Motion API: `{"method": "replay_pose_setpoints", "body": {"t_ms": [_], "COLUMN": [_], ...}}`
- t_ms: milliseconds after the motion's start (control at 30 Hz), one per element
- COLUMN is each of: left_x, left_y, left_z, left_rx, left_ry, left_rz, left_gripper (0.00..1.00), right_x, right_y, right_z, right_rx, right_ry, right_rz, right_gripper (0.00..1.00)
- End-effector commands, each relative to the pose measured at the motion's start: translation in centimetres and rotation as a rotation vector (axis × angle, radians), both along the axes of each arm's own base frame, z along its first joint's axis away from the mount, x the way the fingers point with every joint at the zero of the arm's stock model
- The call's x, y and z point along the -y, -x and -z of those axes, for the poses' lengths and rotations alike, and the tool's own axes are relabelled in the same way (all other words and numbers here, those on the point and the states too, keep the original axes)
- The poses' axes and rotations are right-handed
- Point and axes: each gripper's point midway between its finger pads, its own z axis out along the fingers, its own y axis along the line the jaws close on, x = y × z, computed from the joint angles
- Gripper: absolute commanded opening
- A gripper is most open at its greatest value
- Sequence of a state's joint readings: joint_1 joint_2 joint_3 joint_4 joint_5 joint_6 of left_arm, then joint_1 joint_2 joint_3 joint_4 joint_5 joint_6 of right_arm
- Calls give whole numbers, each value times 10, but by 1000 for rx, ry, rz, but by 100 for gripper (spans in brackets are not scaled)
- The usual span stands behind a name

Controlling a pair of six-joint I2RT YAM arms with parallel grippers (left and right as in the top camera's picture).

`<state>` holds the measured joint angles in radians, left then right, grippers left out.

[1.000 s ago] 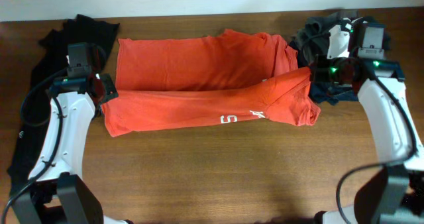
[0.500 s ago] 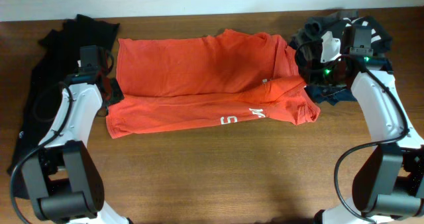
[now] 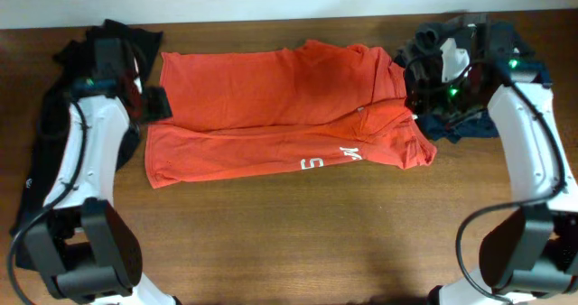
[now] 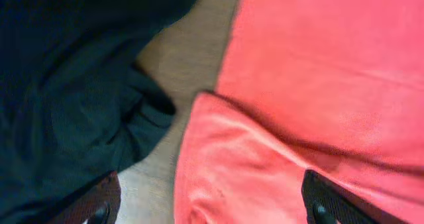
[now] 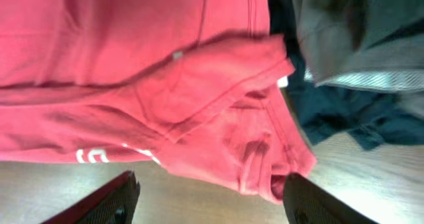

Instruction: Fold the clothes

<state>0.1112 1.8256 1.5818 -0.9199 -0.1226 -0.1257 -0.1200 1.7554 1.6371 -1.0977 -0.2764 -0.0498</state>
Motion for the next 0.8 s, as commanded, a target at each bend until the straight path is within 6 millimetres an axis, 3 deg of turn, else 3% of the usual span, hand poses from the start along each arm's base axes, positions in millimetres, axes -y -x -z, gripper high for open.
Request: {"method": "replay_pose_setpoints", "body": {"t_ms": [0, 133, 233, 267, 333, 367, 433, 600, 767], "left_x": [21, 23, 22, 21, 20, 19, 20, 26, 28], "left_y": [-18, -32, -46, -53, -69, -88, -109, -157, -183], "left_z": [-52, -94, -104, -103, -96, -85, -70, -34, 2], "left_rx": [88, 180, 219, 226, 230, 229, 224, 224, 212], "left_ry": [76, 56, 42, 43, 42, 42, 44, 49, 36], "left_rz": [140, 164, 179, 181, 181, 184, 190, 209, 210], "left_gripper": [87, 87, 87, 92, 93, 93, 93, 93, 92], "right_x": [-5, -24, -39, -44, -52, -58, -63, -67, -67], "right_y": [-12, -28, -40, -43, -47, -47, -48, -48, -43], "right_z": [-46, -73, -78, -77, -74, -70, -66, -60, -57], "right_rx": [97, 199, 254, 264, 266, 260, 249, 236, 212], "right_ry": [118, 165, 166, 164, 161, 156, 155, 154, 155], "right_rz": [-39, -76, -105, -116, -131, -146, -158, -167, -169], "right_gripper": [75, 75, 75, 75, 75, 75, 75, 75, 75]}}
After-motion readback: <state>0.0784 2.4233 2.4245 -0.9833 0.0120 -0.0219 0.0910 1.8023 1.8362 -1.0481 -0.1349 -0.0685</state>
